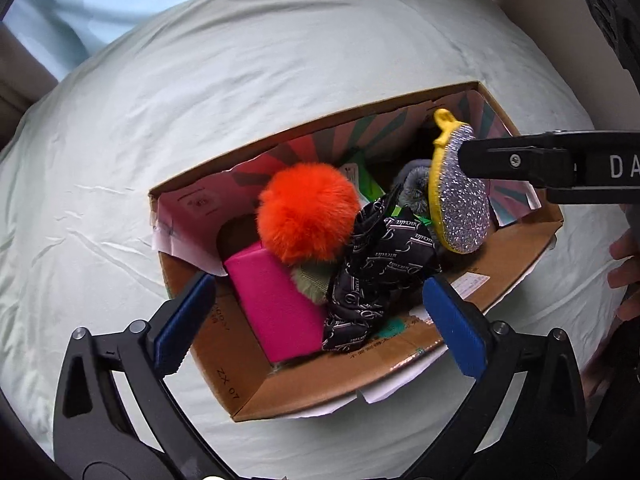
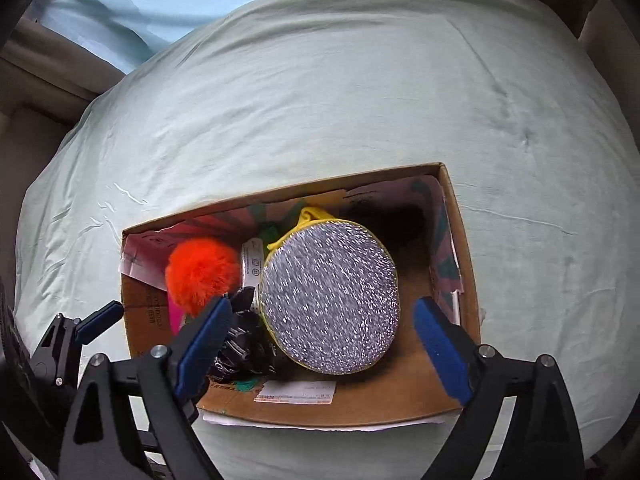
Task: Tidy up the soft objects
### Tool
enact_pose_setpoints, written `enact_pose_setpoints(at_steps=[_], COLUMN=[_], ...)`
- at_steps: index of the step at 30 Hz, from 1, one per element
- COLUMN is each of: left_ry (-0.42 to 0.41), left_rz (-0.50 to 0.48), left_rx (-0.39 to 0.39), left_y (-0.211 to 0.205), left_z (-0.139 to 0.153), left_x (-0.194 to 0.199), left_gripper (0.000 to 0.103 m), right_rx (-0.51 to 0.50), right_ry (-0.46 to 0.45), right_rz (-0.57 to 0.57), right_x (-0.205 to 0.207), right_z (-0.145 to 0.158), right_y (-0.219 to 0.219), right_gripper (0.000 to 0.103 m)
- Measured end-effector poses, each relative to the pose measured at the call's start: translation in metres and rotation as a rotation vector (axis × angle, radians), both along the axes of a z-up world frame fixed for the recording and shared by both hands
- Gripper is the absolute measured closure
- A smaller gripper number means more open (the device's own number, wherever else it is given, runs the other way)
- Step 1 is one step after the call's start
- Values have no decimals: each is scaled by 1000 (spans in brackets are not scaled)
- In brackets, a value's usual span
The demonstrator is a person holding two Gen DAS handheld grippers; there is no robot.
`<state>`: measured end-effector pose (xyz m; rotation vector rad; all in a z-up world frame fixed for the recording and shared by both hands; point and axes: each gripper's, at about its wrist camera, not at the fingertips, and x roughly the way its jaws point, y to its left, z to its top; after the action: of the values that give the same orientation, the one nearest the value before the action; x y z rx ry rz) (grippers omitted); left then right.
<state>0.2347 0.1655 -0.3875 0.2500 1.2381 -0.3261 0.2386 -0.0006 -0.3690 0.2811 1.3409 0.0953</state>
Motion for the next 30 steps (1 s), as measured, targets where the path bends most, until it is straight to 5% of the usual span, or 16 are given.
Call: enact_pose_setpoints(at_steps=[6,13,21,30], left_ry=[4,-41,-199,-492], left_rz=[36,98,153,272], left_rx=[-27,-58,-123,-258], left_y=[11,13,-4,-20], left_z=[9,54,173,330], left_x=[-5,-17,-49,-109], left_gripper=[0,0,0,0], right_rx=[-15,-41,-101,-140], right_ry=[-22,-92,-294,-599], right_rz=[-2,19,66,70], right_x=[-6,-16,-53,-114], right_z=[10,41,149,296], right_y=[-1,-3,-19,-55], right_gripper=[12,13,13,12])
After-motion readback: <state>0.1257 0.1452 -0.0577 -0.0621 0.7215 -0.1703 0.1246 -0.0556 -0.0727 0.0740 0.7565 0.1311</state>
